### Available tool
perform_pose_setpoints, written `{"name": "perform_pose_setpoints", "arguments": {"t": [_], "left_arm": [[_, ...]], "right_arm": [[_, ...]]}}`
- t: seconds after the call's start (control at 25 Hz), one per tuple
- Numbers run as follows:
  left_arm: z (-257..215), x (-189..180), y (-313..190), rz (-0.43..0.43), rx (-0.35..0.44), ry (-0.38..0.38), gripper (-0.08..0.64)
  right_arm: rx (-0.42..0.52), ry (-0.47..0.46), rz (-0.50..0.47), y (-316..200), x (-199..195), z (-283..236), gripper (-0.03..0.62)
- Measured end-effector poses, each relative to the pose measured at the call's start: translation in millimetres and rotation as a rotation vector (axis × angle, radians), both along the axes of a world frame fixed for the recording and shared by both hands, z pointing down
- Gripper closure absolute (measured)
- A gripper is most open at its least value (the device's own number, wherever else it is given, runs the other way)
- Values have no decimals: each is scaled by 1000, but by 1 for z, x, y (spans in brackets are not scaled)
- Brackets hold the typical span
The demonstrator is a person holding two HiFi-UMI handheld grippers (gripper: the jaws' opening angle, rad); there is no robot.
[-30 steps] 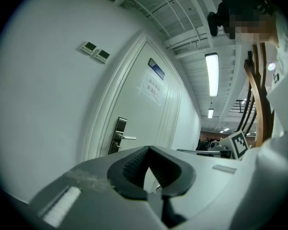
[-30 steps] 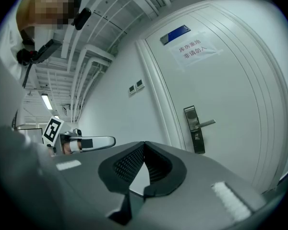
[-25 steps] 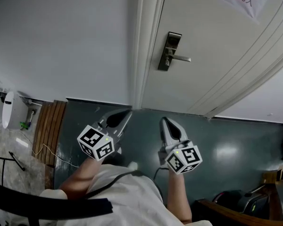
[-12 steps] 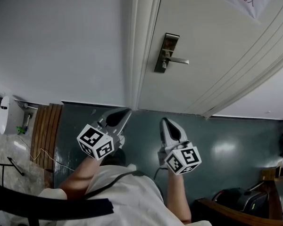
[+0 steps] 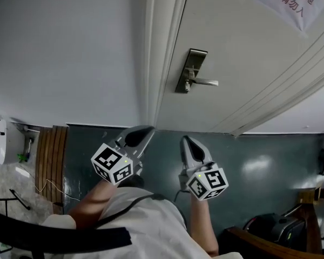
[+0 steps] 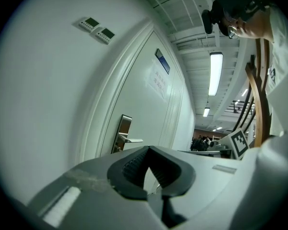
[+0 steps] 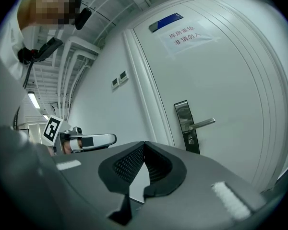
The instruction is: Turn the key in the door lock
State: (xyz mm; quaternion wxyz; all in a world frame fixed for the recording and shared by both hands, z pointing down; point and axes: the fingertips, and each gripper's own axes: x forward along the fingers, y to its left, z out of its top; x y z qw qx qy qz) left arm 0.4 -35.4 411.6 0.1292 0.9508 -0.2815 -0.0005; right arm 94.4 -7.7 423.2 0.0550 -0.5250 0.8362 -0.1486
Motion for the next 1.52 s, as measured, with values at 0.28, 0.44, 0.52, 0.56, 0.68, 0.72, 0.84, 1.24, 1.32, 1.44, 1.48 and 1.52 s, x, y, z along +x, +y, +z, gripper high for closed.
{"name": "perform_pose_setpoints", "arguments": {"t": [0.28,0.44,0.52,0.56,0.68,0.72,0.84,1.24,1.32,1.44,1.48,1.52], "left_arm": [[-8,9,-55,82,30,-26,554],[-10,9,-81,118,34,-19,554],[-10,7,-93,132,34,-13,554],[-10,6,-98,137,34,-9,554],[-8,2,-114,151,33,-6,554],[-6,0,-120,155,31,-6,554],[-3,-5,-133,174,26,-10,554],[5,-7,-158,211,14,-10,554],[7,-6,-160,208,10,-13,554],[9,-2,-161,198,11,-18,554],[10,-1,-161,191,12,-20,554],[12,-1,-162,181,13,-23,554]], "right_arm": [[0,17,61,-53,-2,-8,583],[-2,32,88,-78,-6,-9,583],[-3,37,105,-89,-7,-9,583],[-4,39,113,-94,-8,-8,584],[-10,43,135,-109,-10,-3,583],[-12,44,142,-114,-11,-2,583],[-16,50,165,-127,-14,1,584],[-43,135,263,-158,2,22,583],[-49,169,269,-164,7,28,583],[-57,218,264,-173,15,40,583],[-62,237,261,-177,18,45,583],[-68,261,257,-181,21,50,581]]}}
